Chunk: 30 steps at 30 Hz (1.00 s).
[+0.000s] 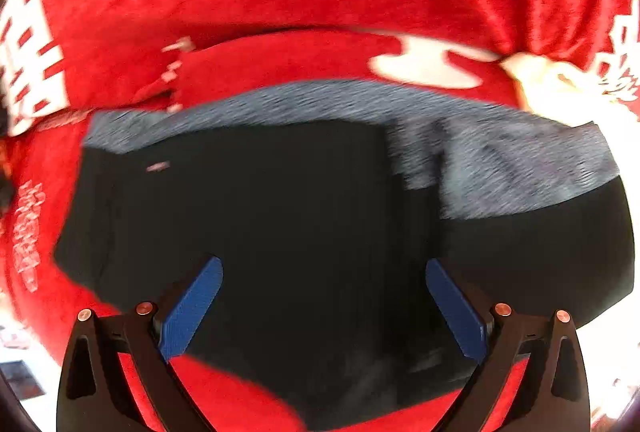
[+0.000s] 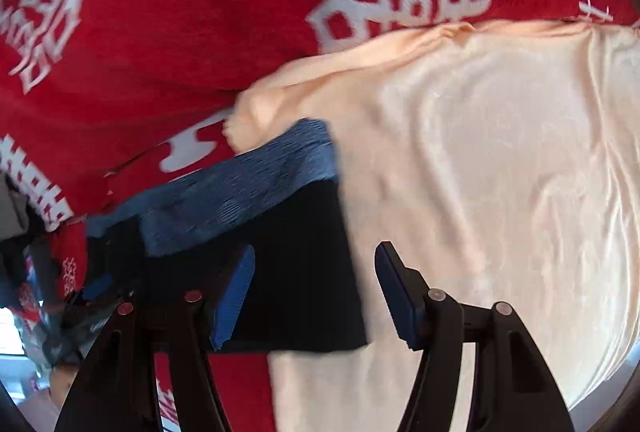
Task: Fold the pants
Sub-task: 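Open the right gripper and hold both grippers above the halved pants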
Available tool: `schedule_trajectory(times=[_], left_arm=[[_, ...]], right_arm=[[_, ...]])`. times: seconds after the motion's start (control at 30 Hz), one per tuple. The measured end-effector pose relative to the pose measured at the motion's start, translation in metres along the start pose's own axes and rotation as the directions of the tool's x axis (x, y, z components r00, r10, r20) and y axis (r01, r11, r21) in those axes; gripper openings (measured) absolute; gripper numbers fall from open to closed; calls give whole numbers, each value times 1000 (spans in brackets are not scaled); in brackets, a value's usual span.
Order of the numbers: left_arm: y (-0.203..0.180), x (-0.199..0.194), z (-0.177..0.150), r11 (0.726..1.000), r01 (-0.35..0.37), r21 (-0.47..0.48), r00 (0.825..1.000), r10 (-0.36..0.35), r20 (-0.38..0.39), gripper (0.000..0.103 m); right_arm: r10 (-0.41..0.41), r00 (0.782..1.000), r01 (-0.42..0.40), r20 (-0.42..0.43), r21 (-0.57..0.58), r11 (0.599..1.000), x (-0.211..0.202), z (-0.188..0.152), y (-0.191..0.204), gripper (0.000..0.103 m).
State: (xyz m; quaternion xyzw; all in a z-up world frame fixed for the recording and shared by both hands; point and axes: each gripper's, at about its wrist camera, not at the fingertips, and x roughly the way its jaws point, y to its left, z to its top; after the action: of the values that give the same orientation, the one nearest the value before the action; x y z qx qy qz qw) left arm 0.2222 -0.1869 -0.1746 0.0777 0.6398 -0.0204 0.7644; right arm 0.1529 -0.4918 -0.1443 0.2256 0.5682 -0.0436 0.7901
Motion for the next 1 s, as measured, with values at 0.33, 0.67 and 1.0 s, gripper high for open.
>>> schedule_trajectory(times=[0.33,0.67,1.0], left_arm=[[29,-5,-35,998,-61,-3,996,60,-59,103],[53,-10,-54,997,-55,-54,994,49,-96,103],[95,-5,-69,990,-54,-127,993,40,-110,103]], right_arm=[[29,993,-38,-112,-78,996,38,-21,72,66],[-56,981,30,-185,-139,990,40,-45,91,67],[-77,972,23,-224,-235,972,48,-61,134,67]])
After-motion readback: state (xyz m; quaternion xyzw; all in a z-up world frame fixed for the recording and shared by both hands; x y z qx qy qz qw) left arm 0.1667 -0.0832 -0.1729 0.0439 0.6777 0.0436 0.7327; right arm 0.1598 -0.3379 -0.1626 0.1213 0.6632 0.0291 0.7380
